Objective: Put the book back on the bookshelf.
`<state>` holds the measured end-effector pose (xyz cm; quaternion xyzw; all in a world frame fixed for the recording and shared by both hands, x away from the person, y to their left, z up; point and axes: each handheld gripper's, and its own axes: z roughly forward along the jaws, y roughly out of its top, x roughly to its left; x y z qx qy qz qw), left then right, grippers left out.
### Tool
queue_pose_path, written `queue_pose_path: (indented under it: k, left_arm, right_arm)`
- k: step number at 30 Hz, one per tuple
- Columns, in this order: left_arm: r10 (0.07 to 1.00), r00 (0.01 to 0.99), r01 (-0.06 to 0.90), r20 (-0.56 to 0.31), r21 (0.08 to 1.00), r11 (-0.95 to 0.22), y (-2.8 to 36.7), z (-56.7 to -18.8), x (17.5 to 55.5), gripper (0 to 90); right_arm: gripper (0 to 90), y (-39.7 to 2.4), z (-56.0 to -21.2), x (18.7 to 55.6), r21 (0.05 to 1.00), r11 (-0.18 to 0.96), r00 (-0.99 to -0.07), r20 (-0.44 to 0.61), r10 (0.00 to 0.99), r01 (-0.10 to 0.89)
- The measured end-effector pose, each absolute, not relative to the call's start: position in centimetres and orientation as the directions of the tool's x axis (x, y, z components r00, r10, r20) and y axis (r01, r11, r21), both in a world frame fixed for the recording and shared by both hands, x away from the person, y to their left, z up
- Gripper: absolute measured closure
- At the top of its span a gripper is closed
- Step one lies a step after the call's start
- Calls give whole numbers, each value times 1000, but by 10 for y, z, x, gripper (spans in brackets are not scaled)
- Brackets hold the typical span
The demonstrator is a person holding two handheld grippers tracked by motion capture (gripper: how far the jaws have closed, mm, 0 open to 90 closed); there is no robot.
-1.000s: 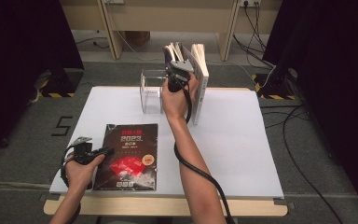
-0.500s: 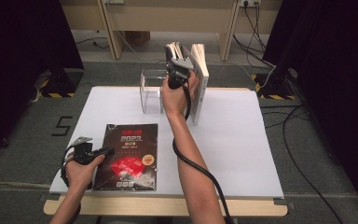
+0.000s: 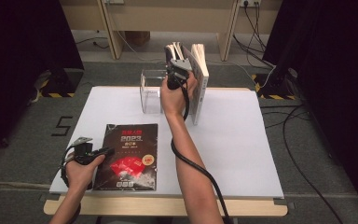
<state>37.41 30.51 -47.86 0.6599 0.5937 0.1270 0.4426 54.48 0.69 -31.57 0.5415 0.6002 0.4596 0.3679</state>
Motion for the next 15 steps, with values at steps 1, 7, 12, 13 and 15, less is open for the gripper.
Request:
queue_pose_path:
  k: [1,7,12,13,15]
  left_arm:
    - [896,263,671,-358,735,96,305,-479,374,644]
    - [896,269,674,-355,733,88,303,-479,374,643]
    - [896,268,675,-354,733,88,303,-479,374,643]
    - [896,268,675,-356,732,89,302,-479,374,643]
    - [895,271,676,-354,732,85,302,-480,374,642]
  right_arm:
    - [829,7,-316,544,951,-11,-141,58,988,309]
    - [827,6,-317,543,951,-10,-138,55,989,308]
    - [818,5,-317,539,950,2,-153,48,987,313]
    - [811,5,-316,538,949,3,-152,47,987,316]
    - [799,3,-317,537,945,7,-164,49,985,326]
